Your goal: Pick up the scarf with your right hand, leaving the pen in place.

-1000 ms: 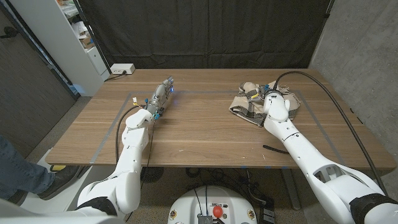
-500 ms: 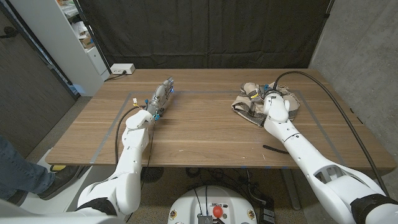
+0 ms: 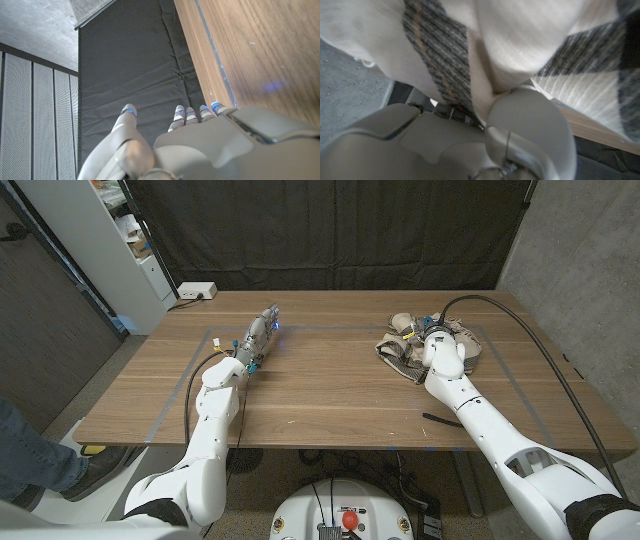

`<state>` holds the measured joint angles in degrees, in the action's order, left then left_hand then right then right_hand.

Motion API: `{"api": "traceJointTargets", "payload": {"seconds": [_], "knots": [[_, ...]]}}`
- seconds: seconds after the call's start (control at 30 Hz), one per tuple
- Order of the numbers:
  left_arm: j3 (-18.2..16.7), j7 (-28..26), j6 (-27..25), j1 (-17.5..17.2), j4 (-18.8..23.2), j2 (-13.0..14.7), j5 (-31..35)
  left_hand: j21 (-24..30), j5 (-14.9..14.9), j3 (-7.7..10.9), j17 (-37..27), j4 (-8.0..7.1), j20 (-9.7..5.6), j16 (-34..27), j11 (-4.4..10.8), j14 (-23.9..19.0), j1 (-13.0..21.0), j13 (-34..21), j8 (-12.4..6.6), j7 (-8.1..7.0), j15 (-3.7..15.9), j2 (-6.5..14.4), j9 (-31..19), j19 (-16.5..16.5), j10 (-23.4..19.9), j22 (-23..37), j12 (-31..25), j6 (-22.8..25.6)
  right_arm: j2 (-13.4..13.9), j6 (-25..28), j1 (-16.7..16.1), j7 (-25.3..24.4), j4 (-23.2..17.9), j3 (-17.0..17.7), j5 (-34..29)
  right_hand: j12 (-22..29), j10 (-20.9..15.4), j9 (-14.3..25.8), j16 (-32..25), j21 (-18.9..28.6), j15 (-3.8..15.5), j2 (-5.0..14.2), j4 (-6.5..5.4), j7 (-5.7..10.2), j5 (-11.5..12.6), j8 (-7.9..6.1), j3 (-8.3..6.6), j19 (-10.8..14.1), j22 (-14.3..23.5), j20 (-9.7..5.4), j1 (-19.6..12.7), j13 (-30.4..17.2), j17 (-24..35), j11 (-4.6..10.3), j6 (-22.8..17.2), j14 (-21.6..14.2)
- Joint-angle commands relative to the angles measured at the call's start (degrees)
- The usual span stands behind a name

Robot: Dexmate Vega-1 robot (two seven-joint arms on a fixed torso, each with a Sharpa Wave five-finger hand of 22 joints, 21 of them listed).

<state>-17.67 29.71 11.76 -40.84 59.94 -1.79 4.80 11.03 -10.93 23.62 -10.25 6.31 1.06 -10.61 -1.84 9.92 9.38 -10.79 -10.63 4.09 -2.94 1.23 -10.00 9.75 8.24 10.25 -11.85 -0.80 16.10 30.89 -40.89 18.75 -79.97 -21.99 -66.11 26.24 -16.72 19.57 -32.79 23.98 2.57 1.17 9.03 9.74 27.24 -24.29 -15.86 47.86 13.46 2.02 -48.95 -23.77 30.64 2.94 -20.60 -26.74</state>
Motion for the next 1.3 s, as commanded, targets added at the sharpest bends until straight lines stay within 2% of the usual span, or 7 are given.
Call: {"api": "traceJointTargets", "payload": {"seconds": [0.03, 0.17, 0.3, 0.43, 0.6, 0.8, 1.3], "knots": [[-0.05, 0.01, -0.20, -0.22, 0.49, 0.08, -0.09, 0.31, 0.08, 0.18, -0.24, 0.30, 0.27, -0.27, -0.26, 2.77, 0.07, -0.11, -0.42, -0.02, -0.28, 0.33, -0.22, 7.70, -0.05, 0.17, -0.12, 0.26, -0.25, -1.09, -0.68, -3.60, -0.21, 0.24, 0.11, 1.95, -1.64, 1.84, -1.74, 1.46, 3.04, 1.05, 0.82, 0.34, -1.19, -1.92, -0.90, 3.16, 0.91, -3.69, -3.89, -2.18, 2.76, 0.28, -2.11, -1.51], [-0.05, -0.13, -0.08, -0.18, 0.42, 0.09, -0.07, 0.30, 0.08, 0.17, -0.24, 0.30, 0.30, -0.25, -0.19, 2.81, 0.07, -0.11, -0.43, -0.02, -0.29, 0.34, -0.22, 7.73, -0.05, 0.17, -0.12, 0.34, -0.45, -1.59, -0.90, -5.47, -0.08, 0.36, 0.20, 5.71, -4.73, 4.93, -6.08, 4.21, 4.82, 2.14, 0.96, 0.20, -3.97, -5.44, -1.02, 3.52, 2.74, -5.59, -9.10, -6.10, 8.45, 1.50, -5.62, -4.64], [-0.03, -0.15, -0.24, -0.08, 0.22, 0.13, 0.00, 0.31, 0.08, 0.16, -0.24, 0.31, 0.32, -0.27, -0.18, 2.77, 0.06, -0.11, -0.41, -0.03, -0.31, 0.35, -0.22, 7.73, -0.09, 0.17, -0.14, 0.34, -0.40, -2.35, -1.10, -6.97, 0.00, 0.36, 0.28, 8.29, -6.49, 6.96, -8.37, 6.29, 5.90, 2.53, 1.09, 0.33, -5.61, -7.45, -1.07, 3.63, 4.20, -6.50, -12.54, -8.90, 11.91, 2.49, -7.12, -6.18], [-0.17, 0.08, -0.13, 0.21, -0.39, 0.17, -0.20, 0.31, 0.08, 0.15, -0.24, 0.32, 0.30, -0.29, -0.27, 2.71, 0.06, -0.12, -0.45, 0.01, -0.26, 0.36, -0.22, 7.73, -0.13, 0.17, -0.15, 0.48, -0.40, -2.89, -1.21, -8.07, 0.12, 0.34, 0.29, 10.71, -6.33, 9.58, -11.56, 9.01, 7.24, 3.30, 1.06, 0.62, -7.73, -9.71, -0.95, 2.99, 6.45, -7.74, -16.96, -12.57, 16.77, 3.62, -8.24, -7.47], [-0.30, 0.17, 0.21, 0.47, -1.02, 0.14, -0.24, 0.33, 0.08, 0.13, -0.24, 0.33, 0.31, -0.31, -0.25, 2.65, 0.05, -0.12, -0.46, 0.08, -0.37, 0.38, -0.22, 7.70, -0.17, 0.17, -0.16, 0.58, -0.55, -3.93, -1.59, -10.38, 0.19, 0.61, 0.73, 15.90, -7.18, 15.13, -15.31, 15.29, 8.79, 4.96, 0.66, 0.64, -12.11, -14.20, -0.83, 2.11, 10.99, -9.59, -23.52, -20.07, 24.90, 4.76, -10.06, -8.81], [-0.45, 0.14, 0.45, 0.75, -1.54, 0.08, -0.19, 0.33, 0.08, 0.12, -0.24, 0.34, 0.38, -0.33, -0.20, 2.58, 0.04, -0.12, -0.44, 0.02, -0.37, 0.39, -0.22, 7.71, -0.25, 0.17, -0.19, 0.63, -0.57, -5.20, -2.07, -12.58, 0.07, 1.13, 1.48, 19.75, -7.05, 20.43, -16.46, 19.88, 9.39, 5.85, 0.35, 0.63, -15.03, -18.54, -0.84, 0.78, 13.04, -10.98, -27.43, -26.79, 30.63, 5.73, -11.15, -9.78], [-0.65, 0.60, 1.25, 1.63, -3.23, 0.00, 0.02, 0.36, 0.08, 0.07, -0.25, 0.36, 0.38, -0.34, -0.17, 2.49, 0.00, -0.12, -0.46, 0.11, -0.31, 0.42, -0.23, 7.67, -0.29, 0.18, -0.19, 0.90, -0.25, -5.97, -3.84, -15.69, -2.85, 2.37, 1.50, 23.33, -6.88, 27.19, -17.53, 25.29, 9.96, 6.47, 0.19, 0.96, -16.64, -23.30, -0.90, -0.64, 14.25, -12.36, -30.52, -34.64, 36.90, 6.30, -11.03, -11.57]]}}
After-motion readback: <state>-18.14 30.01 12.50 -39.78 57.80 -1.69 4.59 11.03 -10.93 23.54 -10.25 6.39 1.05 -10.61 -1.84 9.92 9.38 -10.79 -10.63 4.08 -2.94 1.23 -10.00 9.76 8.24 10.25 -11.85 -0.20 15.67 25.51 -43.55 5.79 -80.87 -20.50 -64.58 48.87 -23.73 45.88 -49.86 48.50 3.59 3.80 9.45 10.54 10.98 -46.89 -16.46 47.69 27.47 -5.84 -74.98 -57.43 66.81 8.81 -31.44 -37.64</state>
